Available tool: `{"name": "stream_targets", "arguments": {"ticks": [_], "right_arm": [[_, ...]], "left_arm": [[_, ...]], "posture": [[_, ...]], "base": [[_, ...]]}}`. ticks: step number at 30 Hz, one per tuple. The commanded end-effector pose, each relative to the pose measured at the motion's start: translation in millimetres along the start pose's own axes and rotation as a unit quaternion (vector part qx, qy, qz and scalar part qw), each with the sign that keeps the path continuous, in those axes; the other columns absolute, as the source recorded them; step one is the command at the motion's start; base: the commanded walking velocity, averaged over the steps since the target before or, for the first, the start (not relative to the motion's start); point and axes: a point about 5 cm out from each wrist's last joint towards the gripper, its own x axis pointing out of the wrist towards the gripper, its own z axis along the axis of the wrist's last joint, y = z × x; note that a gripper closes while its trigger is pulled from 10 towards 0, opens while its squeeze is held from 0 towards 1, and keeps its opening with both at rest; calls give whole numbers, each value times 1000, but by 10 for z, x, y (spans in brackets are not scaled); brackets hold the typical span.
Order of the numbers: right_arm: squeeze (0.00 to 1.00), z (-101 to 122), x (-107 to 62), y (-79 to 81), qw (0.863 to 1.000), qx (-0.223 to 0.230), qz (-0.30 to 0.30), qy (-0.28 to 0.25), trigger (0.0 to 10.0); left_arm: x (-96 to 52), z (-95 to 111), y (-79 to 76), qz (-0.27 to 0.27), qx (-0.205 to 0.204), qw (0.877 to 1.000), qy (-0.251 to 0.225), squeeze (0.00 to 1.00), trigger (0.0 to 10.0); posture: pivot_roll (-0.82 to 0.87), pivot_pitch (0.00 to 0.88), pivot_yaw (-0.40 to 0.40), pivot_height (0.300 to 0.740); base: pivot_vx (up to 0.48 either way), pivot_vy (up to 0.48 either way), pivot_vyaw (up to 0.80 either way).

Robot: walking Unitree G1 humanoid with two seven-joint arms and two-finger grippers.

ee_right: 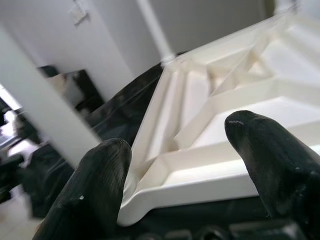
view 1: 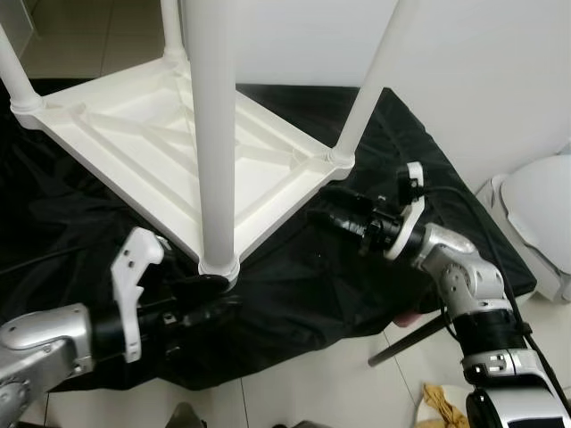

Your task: Building children table

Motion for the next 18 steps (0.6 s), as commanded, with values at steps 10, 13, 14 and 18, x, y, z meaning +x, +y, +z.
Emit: {"name": "stream_targets", "arguments": {"ticks": [10,13,14,18], "right_arm": [[0,42,69,-144,996,-29,-81,-31,10000],[0,11,216,-142,994,-44,-93,-30,10000],[0,11,216,-142,994,-44,-93,-30,10000],[0,-25,355,-180,990,-60,-125,-20,10000]], "left_arm": [[144,-19,-59,-31,4,1000,4,0,10000],[163,-46,-52,-31,5,999,12,0,10000],[163,-46,-52,-31,5,999,12,0,10000],[189,-49,-71,-36,8,999,13,0,10000]], "posture": [[71,66,-98,740],[78,58,-102,740],[78,58,-102,740],[86,49,-108,740]], "base": [[0,0,0],[0,0,0],[0,0,0],[0,0,0]]}}
